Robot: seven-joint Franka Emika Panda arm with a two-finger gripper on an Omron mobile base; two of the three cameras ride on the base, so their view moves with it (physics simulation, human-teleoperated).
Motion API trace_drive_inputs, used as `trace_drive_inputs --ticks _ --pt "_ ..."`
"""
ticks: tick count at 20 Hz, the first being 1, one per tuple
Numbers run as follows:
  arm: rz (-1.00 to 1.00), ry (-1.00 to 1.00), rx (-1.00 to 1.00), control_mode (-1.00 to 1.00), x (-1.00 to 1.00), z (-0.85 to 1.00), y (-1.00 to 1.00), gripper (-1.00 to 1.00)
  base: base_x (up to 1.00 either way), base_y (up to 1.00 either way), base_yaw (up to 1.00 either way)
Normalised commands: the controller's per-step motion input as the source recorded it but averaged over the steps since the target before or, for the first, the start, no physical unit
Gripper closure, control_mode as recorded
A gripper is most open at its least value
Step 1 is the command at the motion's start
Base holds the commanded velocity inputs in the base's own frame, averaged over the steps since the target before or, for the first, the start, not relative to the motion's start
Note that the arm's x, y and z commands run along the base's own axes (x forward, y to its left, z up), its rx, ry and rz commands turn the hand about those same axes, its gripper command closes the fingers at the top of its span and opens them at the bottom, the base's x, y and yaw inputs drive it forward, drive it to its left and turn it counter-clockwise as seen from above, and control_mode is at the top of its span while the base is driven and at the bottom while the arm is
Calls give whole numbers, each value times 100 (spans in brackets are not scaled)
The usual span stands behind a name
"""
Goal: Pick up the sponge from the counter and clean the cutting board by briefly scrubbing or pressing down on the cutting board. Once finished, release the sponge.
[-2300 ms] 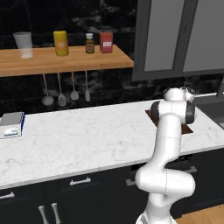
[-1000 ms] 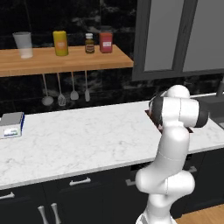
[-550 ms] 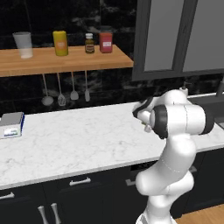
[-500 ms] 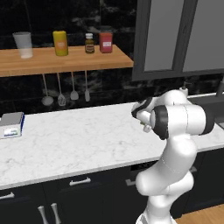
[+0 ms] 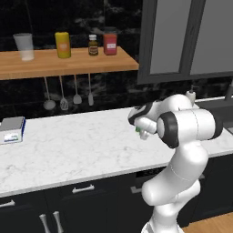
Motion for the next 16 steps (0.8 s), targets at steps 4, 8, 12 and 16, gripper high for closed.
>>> trace_drive_inputs --ticks 4,8,12,16 --pt "6 -1 -5 -100 -19 0 0 -100 0 0 0" --pt "4 -7 -2 -100 -30 21 -9 -100 0 0 0" --pt "3 -15 -3 -100 -71 90 0 -100 0 0 0" --pt "2 -4 12 -100 -63 100 -13 -100 0 0 0"
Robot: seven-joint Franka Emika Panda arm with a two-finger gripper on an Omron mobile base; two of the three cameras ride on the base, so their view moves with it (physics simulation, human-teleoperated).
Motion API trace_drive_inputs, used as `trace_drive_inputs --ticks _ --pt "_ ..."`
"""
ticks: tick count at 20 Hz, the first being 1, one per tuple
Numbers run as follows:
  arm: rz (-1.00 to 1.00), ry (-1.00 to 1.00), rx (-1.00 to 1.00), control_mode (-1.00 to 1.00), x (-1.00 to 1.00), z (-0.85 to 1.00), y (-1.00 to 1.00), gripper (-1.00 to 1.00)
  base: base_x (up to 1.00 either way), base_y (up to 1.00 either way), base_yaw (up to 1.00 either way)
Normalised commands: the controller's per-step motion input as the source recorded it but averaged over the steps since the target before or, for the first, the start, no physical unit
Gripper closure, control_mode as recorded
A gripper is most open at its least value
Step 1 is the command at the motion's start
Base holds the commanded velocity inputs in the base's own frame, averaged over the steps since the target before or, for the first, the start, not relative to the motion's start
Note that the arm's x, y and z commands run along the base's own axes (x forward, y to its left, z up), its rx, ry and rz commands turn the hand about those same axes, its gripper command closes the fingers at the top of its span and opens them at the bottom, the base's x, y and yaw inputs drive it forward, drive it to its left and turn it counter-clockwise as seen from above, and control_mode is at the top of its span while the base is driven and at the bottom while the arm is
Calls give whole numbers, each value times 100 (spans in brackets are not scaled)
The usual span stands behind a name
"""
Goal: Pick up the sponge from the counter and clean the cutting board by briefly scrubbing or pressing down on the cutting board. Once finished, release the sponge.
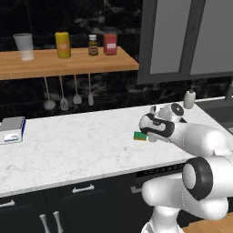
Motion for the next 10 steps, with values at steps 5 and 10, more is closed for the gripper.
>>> trace_drive_inputs --ticks 5,10 --pt "-1 3 30 -100 -46 100 -1 -100 0 0 0" --pt "-11 17 38 -100 -45 100 0 -100 0 0 0"
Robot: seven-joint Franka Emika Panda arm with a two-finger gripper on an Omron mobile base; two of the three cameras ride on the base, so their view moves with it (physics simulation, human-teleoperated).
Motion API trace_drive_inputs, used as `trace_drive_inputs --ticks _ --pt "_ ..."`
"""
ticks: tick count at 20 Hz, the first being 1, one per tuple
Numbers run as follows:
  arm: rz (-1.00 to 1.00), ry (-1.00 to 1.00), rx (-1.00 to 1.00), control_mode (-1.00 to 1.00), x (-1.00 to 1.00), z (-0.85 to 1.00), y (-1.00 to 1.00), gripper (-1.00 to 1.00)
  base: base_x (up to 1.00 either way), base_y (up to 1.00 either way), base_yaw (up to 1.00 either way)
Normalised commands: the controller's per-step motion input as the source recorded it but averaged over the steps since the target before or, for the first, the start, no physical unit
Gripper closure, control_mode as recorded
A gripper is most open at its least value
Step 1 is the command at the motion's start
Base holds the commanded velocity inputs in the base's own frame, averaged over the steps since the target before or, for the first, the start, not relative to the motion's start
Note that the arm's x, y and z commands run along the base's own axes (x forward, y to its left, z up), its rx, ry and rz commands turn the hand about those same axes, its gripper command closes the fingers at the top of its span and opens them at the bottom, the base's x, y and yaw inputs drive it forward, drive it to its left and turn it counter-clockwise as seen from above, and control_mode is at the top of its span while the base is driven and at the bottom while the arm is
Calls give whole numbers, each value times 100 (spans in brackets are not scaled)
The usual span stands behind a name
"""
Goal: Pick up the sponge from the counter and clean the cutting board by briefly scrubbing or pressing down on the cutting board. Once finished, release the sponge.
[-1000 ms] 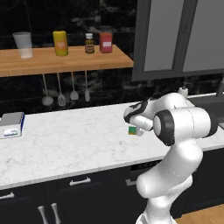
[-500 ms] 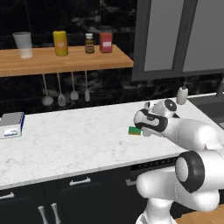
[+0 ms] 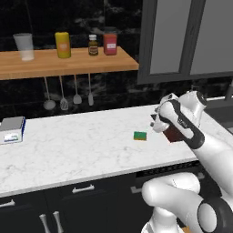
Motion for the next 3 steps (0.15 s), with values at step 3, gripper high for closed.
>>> trace_drive_inputs --ticks 3 --pt "-20 26 38 -100 -60 100 0 -100 0 0 0"
